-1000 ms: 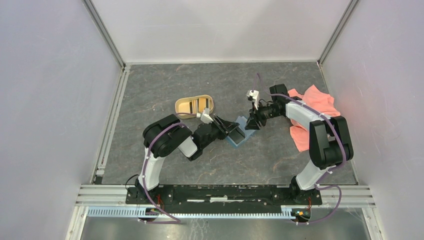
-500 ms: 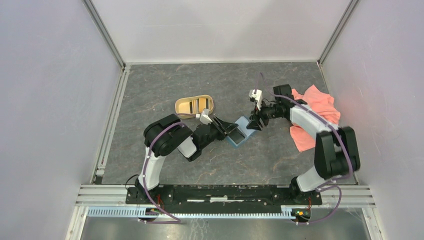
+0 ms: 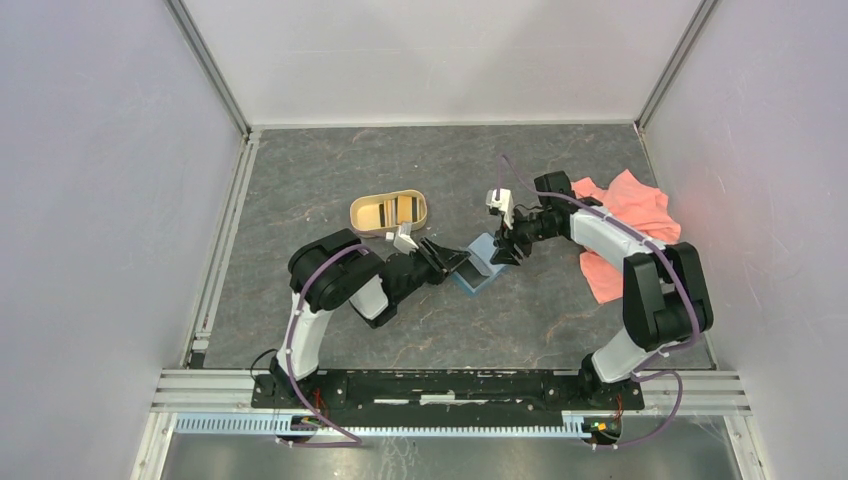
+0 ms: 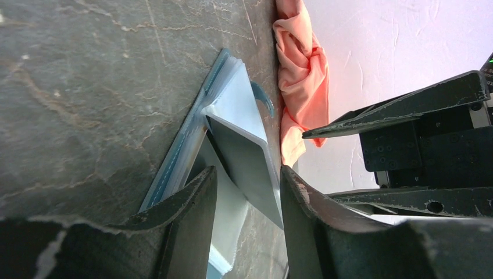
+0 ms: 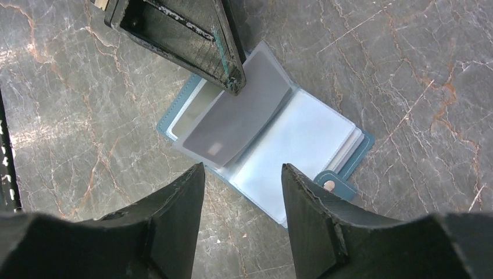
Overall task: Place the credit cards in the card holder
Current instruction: Turn over the card slot in the card holder.
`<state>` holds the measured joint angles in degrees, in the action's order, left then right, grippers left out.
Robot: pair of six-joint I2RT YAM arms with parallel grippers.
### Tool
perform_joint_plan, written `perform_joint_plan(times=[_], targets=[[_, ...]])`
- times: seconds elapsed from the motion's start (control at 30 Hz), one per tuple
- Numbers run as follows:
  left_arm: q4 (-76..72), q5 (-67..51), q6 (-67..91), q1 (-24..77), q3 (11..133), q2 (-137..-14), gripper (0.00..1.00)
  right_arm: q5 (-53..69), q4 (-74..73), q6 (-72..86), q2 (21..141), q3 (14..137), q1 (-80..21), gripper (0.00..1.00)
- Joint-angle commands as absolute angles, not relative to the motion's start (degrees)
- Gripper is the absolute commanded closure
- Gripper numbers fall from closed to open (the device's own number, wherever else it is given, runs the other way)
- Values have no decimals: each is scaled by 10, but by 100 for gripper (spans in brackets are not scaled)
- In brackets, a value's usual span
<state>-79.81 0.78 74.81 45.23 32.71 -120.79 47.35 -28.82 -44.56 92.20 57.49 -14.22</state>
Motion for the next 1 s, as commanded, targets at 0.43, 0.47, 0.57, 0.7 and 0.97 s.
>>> perform_joint_plan(times=[0.43,0.47,0.57,0.7,0.97], targets=[[-876,3,774,440,291,-1228,48,457,-290,-425,978,595,-169,53],[-880,3,775,440,292,-1230,48,457,-290,-424,978,596,-169,53],[-885,3,781,440,295,-1234,51,462,-285,-415,976,594,-170,53],[-887,3,782,439,294,-1234,58,480,-277,-403,976,591,-170,53],[-891,-15,783,437,293,-1247,60,497,-169,-289,979,547,-180,47]])
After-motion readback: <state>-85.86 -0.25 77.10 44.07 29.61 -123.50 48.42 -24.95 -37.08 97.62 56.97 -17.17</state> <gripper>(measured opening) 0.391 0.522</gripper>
